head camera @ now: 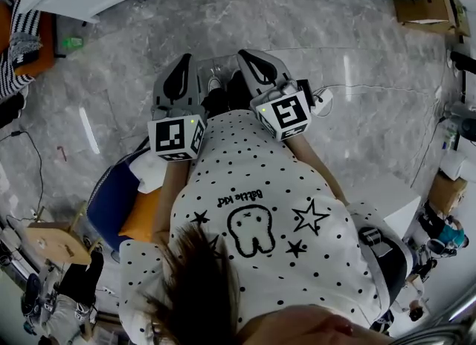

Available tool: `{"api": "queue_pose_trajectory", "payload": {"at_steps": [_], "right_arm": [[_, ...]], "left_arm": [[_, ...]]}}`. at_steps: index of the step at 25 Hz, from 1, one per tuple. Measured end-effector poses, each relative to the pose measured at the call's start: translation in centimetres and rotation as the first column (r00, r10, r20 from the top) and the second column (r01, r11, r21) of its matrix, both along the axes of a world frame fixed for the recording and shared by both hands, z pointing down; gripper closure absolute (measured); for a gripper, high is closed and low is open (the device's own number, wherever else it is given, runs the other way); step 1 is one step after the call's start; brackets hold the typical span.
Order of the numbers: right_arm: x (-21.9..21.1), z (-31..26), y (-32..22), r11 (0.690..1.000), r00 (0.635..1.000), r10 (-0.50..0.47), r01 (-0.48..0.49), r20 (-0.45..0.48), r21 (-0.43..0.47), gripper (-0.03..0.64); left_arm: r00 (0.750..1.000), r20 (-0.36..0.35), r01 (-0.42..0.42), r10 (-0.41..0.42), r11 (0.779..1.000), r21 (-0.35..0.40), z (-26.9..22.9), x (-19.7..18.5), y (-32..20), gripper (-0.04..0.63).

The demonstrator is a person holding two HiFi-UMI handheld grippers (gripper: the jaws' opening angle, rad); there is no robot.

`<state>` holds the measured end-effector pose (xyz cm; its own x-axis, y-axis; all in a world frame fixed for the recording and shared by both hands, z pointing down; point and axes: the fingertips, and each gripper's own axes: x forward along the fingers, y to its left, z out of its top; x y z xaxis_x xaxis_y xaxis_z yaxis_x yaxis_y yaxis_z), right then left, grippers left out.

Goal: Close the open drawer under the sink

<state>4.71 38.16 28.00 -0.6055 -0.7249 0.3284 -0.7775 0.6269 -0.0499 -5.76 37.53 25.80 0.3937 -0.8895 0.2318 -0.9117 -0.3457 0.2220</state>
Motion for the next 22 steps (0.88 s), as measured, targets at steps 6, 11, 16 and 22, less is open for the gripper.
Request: {"api": "queue_pose_trajectory", "payload": {"at_steps": [6, 11, 16, 22], "right_arm": [[-0.1, 0.6, -1.6, 1.000, 1.000, -0.012, 0.012, -0.004, -0.016, 0.603], [0.8, 0.4, -4.3, 0.999, 1.000, -0.026, 0.026, -0.012, -0.023, 0.603], [1.8, 0.3, -6.7, 0.999, 0.999, -0.036, 0.036, -0.008, -0.034, 0.603], [3.0, 0.4, -9.2, 0.999, 0.999, -0.046, 0.045, -0.002, -0.030, 0.603]], "left_arm": [[1.000, -0.008, 0.015, -0.016, 0.999, -0.029, 1.0, -0.2, -1.4, 0.586], [0.999, -0.015, 0.037, -0.038, 0.999, -0.040, 0.8, 0.4, -3.9, 0.586], [0.999, -0.021, 0.045, -0.046, 0.998, -0.035, 0.1, 1.6, -6.4, 0.586], [0.997, -0.040, 0.059, -0.060, 0.997, -0.046, 0.1, 2.8, -9.0, 0.586]]}}
